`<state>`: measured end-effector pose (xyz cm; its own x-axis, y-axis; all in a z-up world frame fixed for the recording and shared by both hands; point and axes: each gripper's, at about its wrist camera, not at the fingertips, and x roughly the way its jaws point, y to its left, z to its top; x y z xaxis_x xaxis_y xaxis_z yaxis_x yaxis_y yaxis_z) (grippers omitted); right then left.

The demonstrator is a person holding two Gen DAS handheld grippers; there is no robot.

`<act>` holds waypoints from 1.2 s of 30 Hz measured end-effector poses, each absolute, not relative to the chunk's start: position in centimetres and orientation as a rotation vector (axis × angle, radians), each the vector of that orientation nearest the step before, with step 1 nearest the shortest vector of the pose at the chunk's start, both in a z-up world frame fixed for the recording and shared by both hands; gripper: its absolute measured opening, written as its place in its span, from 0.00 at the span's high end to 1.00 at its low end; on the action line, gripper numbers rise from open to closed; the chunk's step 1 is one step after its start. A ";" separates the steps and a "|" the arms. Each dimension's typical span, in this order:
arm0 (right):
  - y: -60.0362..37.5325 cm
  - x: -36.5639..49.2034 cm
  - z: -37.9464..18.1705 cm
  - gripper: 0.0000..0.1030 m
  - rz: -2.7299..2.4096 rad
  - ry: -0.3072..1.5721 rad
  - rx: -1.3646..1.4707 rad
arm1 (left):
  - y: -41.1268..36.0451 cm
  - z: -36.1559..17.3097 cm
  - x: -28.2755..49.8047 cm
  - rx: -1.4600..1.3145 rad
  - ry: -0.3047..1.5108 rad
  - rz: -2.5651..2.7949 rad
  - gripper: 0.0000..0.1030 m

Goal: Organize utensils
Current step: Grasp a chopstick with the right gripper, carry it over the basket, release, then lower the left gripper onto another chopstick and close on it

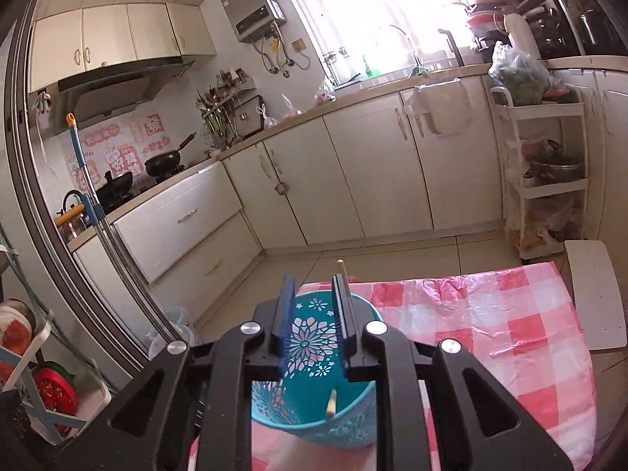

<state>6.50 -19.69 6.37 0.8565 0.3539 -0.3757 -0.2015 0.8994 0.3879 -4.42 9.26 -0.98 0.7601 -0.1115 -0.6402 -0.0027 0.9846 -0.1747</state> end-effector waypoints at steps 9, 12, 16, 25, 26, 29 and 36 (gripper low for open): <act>-19.9 -2.1 0.0 0.77 0.269 0.702 0.287 | 9.3 -1.7 -5.1 -0.173 0.730 -0.064 0.16; -18.8 -2.1 -5.1 0.80 0.271 0.875 0.286 | 9.0 -2.2 -5.3 -0.167 0.752 -0.071 0.16; -17.3 -0.6 -8.5 0.81 0.254 0.966 0.256 | 8.5 -2.4 -5.7 -0.140 0.762 -0.079 0.16; -15.8 0.8 -9.3 0.85 0.209 0.988 0.169 | 7.7 -3.9 -5.4 -0.116 0.819 -0.096 0.16; -15.6 0.7 -9.3 0.87 0.210 0.987 0.153 | 7.4 -4.1 -5.3 -0.110 0.830 -0.103 0.16; -16.0 0.2 -9.8 0.91 0.222 0.987 0.101 | 5.7 -5.3 -4.8 -0.067 0.885 -0.141 0.16; -18.5 -1.8 -9.8 0.91 0.241 0.985 0.077 | 1.1 -9.1 -2.7 0.028 0.997 -0.218 0.16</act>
